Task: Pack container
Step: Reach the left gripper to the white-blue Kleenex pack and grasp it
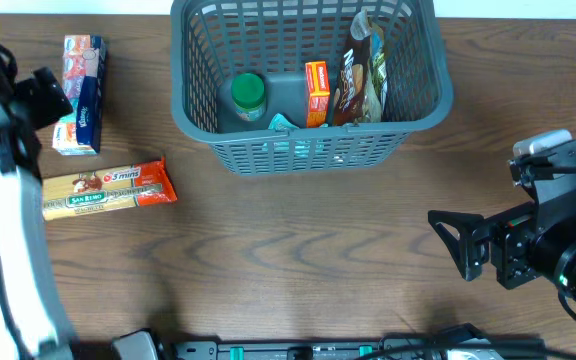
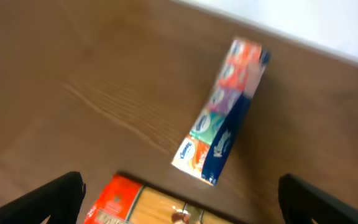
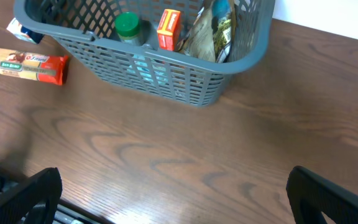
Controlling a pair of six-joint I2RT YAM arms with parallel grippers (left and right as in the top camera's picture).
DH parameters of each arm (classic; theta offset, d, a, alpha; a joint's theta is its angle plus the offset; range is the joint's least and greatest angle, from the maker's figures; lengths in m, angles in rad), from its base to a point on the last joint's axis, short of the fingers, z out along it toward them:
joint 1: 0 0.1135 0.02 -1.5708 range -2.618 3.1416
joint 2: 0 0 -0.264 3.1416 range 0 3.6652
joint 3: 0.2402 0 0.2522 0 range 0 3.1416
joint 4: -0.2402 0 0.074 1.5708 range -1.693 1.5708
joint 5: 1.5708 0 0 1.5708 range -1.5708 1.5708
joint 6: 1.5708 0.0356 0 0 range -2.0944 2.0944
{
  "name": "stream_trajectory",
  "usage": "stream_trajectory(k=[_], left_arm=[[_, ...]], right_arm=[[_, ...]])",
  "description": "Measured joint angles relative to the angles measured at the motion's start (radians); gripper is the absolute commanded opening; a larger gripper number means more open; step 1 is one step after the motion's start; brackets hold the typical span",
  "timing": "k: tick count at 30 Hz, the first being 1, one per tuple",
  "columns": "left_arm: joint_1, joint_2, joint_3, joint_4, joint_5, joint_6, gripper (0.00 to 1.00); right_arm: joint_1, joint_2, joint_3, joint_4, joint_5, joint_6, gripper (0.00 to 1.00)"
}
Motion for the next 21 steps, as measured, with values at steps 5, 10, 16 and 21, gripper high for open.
stream_trajectory(k=[5,10,16,21], left_arm=[[0.015,0.195,-0.011,0.140,0.062,0.092,0.98],[0.015,0.336,-0.012,0.288,0.085,0.134,0.98],[0.015,0.465,-0.012,0.338,0.097,0.151,0.98],[0.015,0.551,-0.012,0.343,0.109,0.154,0.99]], right_arm=[[0.000,0.000,0.000,0.000,0.000,0.000,0.99],[0.000,0.000,0.000,0.000,0.000,0.000,0.99],[0.000,0.000,0.000,0.000,0.000,0.000,0.99],[0.000,0.000,0.000,0.000,0.000,0.000,0.99]])
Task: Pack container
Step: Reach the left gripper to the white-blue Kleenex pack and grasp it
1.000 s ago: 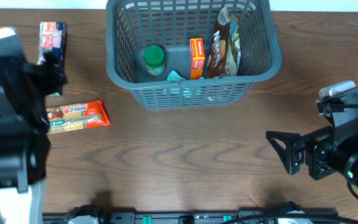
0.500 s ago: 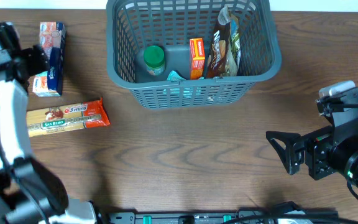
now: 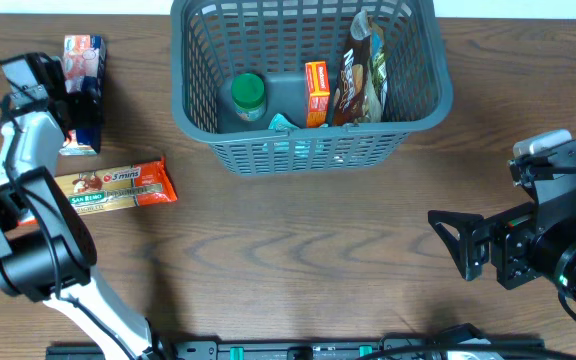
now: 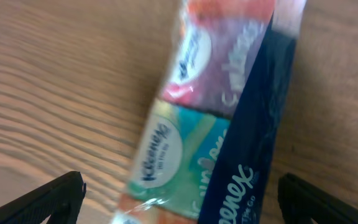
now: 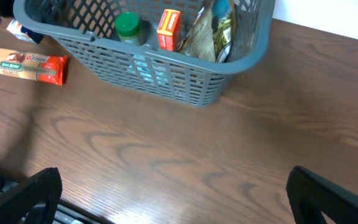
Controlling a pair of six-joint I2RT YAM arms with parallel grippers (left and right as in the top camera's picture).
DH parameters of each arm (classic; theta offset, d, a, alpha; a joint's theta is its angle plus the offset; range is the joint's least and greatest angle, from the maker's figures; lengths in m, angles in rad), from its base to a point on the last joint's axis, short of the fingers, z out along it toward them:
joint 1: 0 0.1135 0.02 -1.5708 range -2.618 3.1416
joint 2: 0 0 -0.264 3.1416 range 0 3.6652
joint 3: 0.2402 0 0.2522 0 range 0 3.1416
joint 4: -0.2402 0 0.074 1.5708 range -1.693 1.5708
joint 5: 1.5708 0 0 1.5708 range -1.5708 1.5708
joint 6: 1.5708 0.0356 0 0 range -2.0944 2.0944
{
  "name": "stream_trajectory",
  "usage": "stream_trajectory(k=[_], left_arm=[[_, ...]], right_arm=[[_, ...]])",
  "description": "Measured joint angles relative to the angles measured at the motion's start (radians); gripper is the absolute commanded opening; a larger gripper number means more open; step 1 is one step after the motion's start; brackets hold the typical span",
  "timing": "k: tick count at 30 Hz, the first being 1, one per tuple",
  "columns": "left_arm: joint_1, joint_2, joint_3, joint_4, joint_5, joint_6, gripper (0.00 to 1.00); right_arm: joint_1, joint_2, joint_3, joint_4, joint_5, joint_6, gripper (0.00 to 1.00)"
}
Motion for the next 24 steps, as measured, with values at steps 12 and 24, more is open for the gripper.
stream_trajectory(k=[12,24], left_arm=[[0.000,0.037,0.000,0.001,0.032,-0.001,0.79],[0.000,0.038,0.000,-0.016,0.034,-0.005,0.38]], right_arm=[[0.000,0.000,0.000,0.000,0.000,0.000,0.99],[0.000,0.000,0.000,0.000,0.000,0.000,0.99]])
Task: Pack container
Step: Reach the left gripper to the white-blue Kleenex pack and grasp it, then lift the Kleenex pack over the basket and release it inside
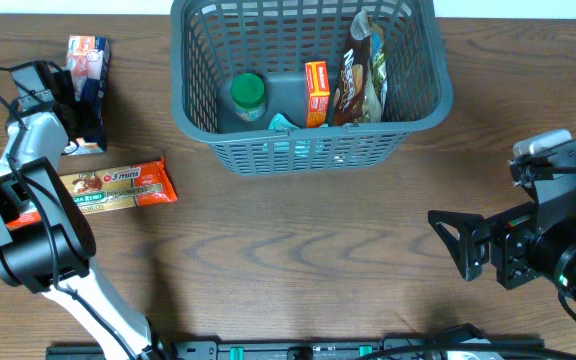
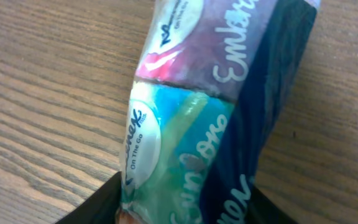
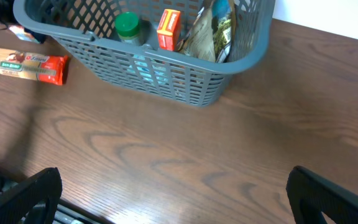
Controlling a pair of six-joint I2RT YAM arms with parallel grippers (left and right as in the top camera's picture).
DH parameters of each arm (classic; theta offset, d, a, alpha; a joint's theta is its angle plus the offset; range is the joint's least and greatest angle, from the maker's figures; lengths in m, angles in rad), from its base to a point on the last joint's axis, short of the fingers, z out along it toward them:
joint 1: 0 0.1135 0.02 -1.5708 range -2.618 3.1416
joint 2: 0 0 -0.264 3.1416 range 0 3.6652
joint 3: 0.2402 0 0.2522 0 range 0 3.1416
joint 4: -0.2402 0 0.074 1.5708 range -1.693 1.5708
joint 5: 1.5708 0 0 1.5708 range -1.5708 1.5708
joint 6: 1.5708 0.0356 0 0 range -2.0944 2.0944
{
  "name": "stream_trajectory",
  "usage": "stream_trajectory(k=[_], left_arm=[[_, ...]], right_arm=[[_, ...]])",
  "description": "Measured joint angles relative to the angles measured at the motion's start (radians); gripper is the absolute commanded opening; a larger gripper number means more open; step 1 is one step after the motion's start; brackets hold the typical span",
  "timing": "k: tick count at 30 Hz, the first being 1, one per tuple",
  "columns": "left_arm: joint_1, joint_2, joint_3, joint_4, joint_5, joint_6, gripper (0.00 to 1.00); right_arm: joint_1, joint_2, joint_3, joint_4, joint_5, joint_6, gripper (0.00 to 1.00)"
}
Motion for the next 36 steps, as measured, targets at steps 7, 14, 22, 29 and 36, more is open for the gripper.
stream_trajectory(k=[7,14,22,29,36], left_arm=[[0.000,-0.004,0.000,-0.003,0.000,-0.029,0.13],[0.000,-0.113,-0.006,-0.027,0.001,-0.048,0.08],[-0.042,-0.509,-0.006,-0.022,0.029,-0.045,0.05],[-0.231,-0.838,-0.006,-0.037,0.147,0.089,0.06],[-0.349,-0.948,-0.005,-0.181,0.375,0.390,0.06]], right_arm=[[0.000,0.000,0.000,0.000,0.000,0.000,0.99],[0.000,0.000,0.000,0.000,0.000,0.000,0.99],[0.000,0.000,0.000,0.000,0.000,0.000,0.99],[0.000,0.000,0.000,0.000,0.000,0.000,0.99],[0.000,0.000,0.000,0.000,0.000,0.000,0.99]])
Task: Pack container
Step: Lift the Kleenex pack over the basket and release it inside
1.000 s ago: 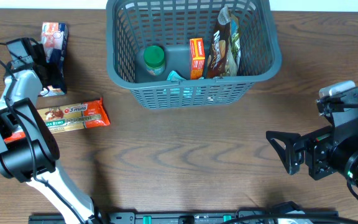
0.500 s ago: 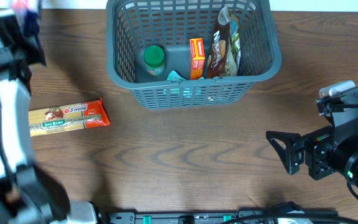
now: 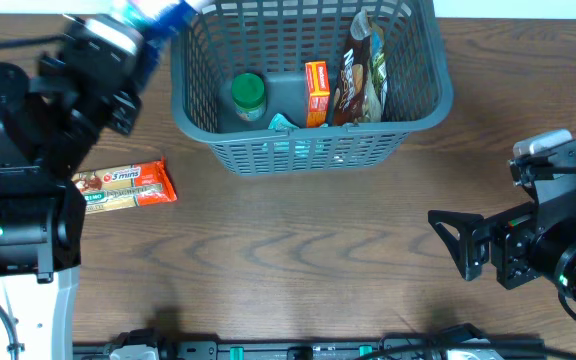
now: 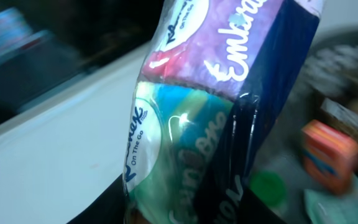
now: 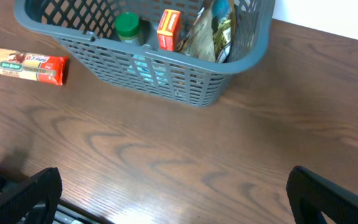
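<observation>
My left gripper (image 3: pixel 120 45) is shut on a multicoloured pack of pocket tissues (image 3: pixel 154 12), held high beside the left rim of the grey basket (image 3: pixel 446 95). The pack (image 4: pixel 216 93) fills the left wrist view, with the basket's inside blurred below it. A red and yellow pasta pack (image 3: pixel 118 187) lies on the table left of the basket. At the right side of the table my right gripper (image 3: pixel 446 245) stands open and holds nothing; its wrist view shows the basket (image 5: pixel 166 74) ahead.
Inside the basket are a green-lidded jar (image 3: pixel 248 95), a small orange box (image 3: pixel 316 92) and a brown snack bag (image 3: pixel 360 70) leaning on the right wall. The wooden table's back edge (image 3: pixel 528 18) runs just behind the basket.
My left gripper was shut on the tissue pack as it lay on the table at the far left. Now the pack is lifted off the table and up at the basket's left rim.
At first my left gripper was open above the tissue pack lying left of the basket. It then came down close around the pack, then shut on it. Now the pack is held high beside the basket. The right arm and the pasta pack have stayed put.
</observation>
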Controlling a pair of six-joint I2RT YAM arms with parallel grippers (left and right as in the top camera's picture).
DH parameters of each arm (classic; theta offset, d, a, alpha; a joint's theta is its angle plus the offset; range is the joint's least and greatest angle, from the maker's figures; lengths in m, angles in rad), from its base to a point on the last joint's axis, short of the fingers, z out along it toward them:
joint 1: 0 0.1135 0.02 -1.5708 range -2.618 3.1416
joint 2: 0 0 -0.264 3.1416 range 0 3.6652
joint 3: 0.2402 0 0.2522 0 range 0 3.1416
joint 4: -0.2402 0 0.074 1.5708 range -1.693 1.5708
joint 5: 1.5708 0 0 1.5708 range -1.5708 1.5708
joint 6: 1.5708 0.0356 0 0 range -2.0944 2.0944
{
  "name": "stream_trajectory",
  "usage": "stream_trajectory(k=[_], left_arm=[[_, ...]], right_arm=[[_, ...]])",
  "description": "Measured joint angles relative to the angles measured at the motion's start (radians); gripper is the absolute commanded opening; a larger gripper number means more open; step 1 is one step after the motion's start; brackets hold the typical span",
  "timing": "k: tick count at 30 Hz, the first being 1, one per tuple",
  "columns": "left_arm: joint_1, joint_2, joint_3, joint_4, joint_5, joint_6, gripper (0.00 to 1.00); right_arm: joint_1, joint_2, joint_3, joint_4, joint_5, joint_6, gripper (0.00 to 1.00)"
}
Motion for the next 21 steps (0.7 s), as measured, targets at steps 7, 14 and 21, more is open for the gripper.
stream_trajectory(k=[7,14,21], left_arm=[[-0.034,0.063,0.000,-0.109,0.191,0.250,0.06],[-0.055,0.158,0.000,-0.099,0.290,0.377,0.06],[-0.095,0.220,0.000,-0.050,0.326,0.417,0.06]], right_arm=[[0.000,0.000,0.000,0.000,0.000,0.000,0.99],[0.000,0.000,0.000,0.000,0.000,0.000,0.99],[0.000,0.000,0.000,0.000,0.000,0.000,0.99]])
